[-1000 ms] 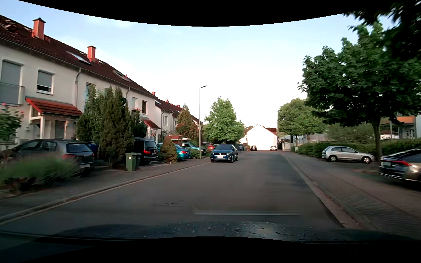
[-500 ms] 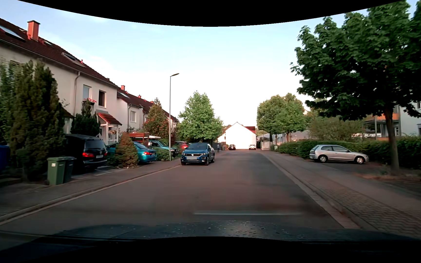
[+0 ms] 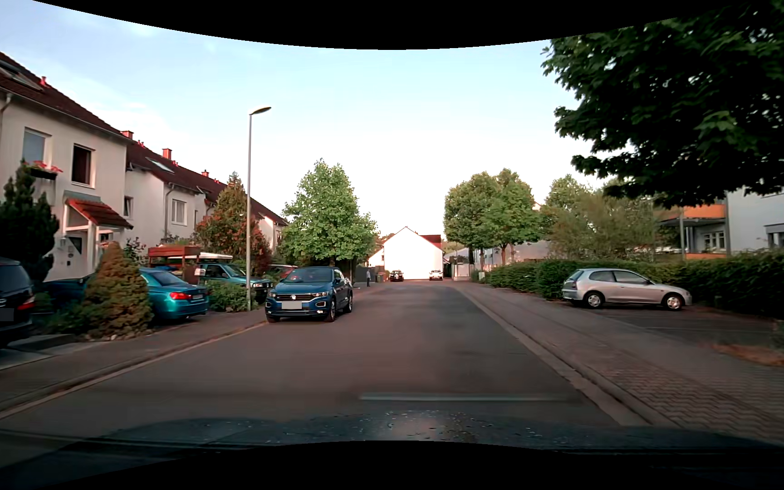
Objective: Follow the waypoints while adhering to traffic rules and regulations
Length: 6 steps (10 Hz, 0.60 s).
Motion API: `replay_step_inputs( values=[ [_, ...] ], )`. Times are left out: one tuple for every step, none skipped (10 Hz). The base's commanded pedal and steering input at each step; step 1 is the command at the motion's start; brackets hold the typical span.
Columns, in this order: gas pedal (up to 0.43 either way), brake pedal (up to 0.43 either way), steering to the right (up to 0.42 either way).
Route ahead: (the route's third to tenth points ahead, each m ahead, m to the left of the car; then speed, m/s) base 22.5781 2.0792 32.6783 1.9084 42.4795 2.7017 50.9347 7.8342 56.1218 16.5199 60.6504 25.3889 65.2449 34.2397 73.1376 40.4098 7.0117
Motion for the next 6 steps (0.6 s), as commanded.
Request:
replay_step_inputs(
  values=[
    [0.067, 0.0, 0.049],
    [0.067, 0.0, 0.037],
    [0.067, 0.0, 0.026],
    [0.067, 0.0, 0.018],
    [0.067, 0.0, 0.016],
    [0.067, 0.0, 0.014]
  ],
)
